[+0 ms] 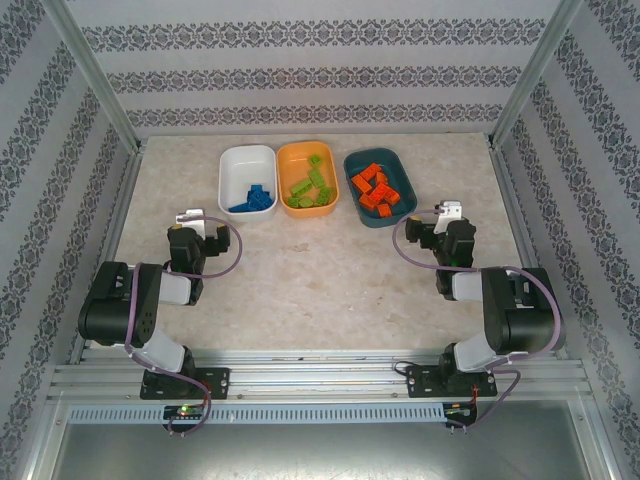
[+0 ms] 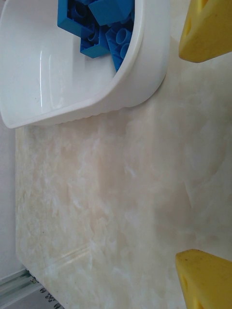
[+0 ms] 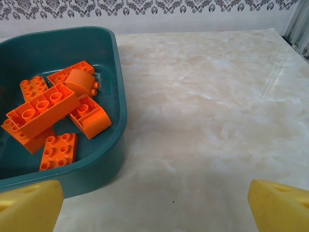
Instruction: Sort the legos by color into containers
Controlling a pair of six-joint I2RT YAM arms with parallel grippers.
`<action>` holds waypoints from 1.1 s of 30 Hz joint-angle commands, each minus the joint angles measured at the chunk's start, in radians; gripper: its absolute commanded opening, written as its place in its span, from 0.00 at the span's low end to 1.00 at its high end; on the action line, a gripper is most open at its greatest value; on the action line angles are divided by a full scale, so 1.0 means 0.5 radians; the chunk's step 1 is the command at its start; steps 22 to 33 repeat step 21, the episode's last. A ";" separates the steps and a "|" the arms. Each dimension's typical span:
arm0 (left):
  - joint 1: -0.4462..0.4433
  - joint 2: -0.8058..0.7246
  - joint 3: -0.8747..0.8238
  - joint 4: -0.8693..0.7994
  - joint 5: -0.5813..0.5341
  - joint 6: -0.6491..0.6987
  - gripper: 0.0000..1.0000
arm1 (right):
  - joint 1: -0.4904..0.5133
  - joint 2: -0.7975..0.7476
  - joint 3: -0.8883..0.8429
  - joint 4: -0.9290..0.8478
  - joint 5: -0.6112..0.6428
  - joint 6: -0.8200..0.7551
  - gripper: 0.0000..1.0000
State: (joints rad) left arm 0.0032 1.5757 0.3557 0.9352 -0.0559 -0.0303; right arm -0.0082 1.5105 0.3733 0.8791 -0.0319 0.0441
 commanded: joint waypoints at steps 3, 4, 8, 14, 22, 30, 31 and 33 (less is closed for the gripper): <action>0.021 0.016 0.016 0.084 0.017 -0.016 1.00 | 0.047 -0.007 0.033 -0.003 0.082 -0.055 0.98; 0.021 0.015 0.016 0.082 0.015 -0.015 1.00 | 0.047 -0.010 0.031 -0.003 0.079 -0.057 0.98; 0.023 0.015 0.016 0.082 0.018 -0.016 1.00 | 0.051 -0.005 0.033 0.000 0.088 -0.060 0.98; 0.021 0.016 0.016 0.083 0.014 -0.016 1.00 | 0.056 -0.001 0.036 0.000 0.088 -0.067 0.98; 0.021 0.015 0.016 0.084 0.015 -0.015 1.00 | 0.053 -0.005 0.027 0.006 0.083 -0.063 0.98; 0.021 0.015 0.016 0.084 0.015 -0.015 1.00 | 0.053 -0.005 0.027 0.006 0.083 -0.063 0.98; 0.021 0.015 0.016 0.084 0.015 -0.015 1.00 | 0.053 -0.005 0.027 0.006 0.083 -0.063 0.98; 0.021 0.015 0.016 0.084 0.015 -0.015 1.00 | 0.053 -0.005 0.027 0.006 0.083 -0.063 0.98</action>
